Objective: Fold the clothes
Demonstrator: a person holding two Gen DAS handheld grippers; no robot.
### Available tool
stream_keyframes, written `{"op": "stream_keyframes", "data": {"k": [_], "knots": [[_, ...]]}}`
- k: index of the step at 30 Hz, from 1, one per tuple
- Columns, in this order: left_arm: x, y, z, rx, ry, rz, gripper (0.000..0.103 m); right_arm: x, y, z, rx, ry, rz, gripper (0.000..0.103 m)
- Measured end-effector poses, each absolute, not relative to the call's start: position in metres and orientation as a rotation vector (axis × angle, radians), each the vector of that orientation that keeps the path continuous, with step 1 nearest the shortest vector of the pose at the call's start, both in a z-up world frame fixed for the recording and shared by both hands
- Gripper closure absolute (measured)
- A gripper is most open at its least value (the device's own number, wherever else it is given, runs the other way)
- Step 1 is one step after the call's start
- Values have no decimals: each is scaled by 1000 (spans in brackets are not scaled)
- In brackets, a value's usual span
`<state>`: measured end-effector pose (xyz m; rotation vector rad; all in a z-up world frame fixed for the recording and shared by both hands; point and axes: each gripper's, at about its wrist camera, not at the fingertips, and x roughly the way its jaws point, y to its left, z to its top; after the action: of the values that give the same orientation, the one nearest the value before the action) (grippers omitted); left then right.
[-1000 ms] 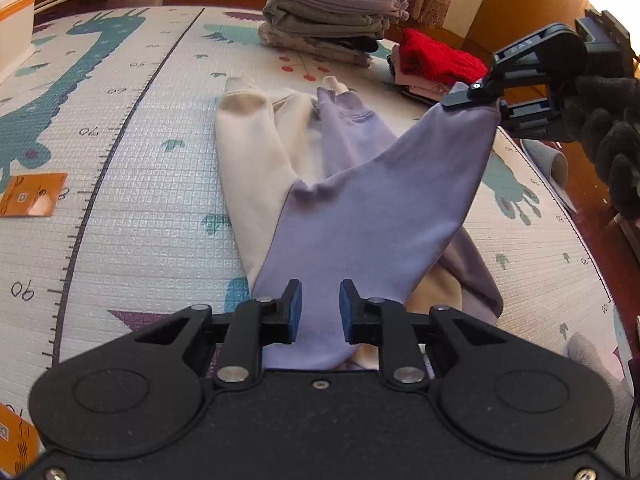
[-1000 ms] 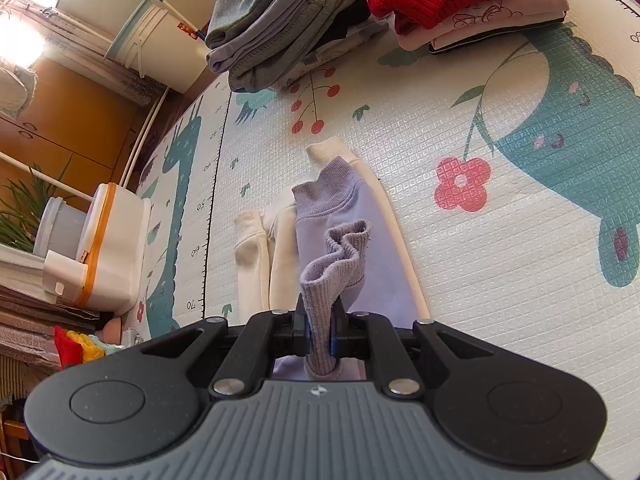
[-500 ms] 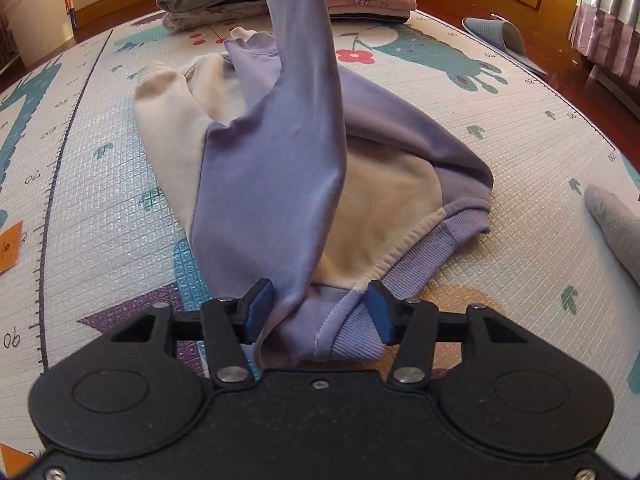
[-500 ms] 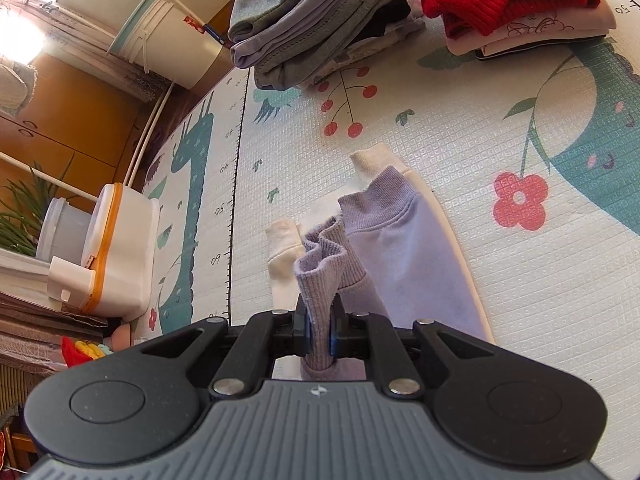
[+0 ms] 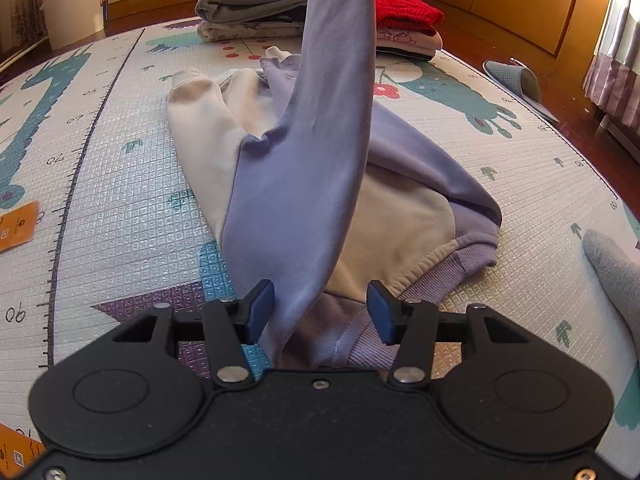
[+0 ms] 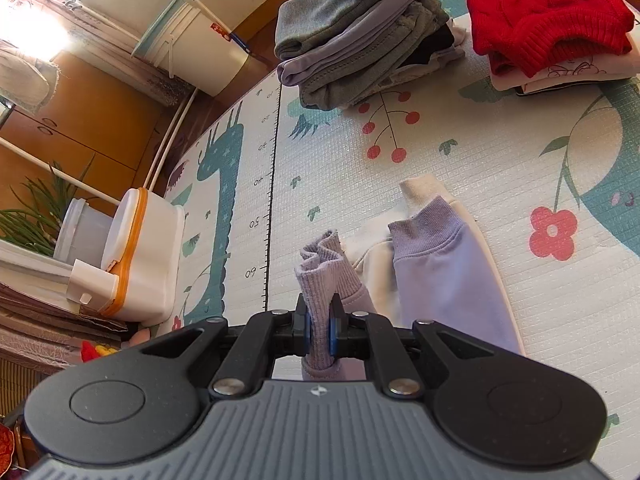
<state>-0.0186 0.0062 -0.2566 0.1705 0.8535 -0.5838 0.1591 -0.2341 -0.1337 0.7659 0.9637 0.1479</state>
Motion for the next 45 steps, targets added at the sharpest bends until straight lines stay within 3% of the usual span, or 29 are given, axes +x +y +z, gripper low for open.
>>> {"op": "stream_keyframes", "data": {"k": [22, 32, 45], "knots": [[-14, -13, -264, 271, 843, -621, 53, 148, -255, -166, 834, 983, 75, 96], [-6, 13, -270, 75, 881, -617, 53, 185, -229, -178, 936, 986, 91, 96], [5, 46, -274, -205, 919, -651, 53, 240, -186, -190, 854, 1009, 110, 96]]}}
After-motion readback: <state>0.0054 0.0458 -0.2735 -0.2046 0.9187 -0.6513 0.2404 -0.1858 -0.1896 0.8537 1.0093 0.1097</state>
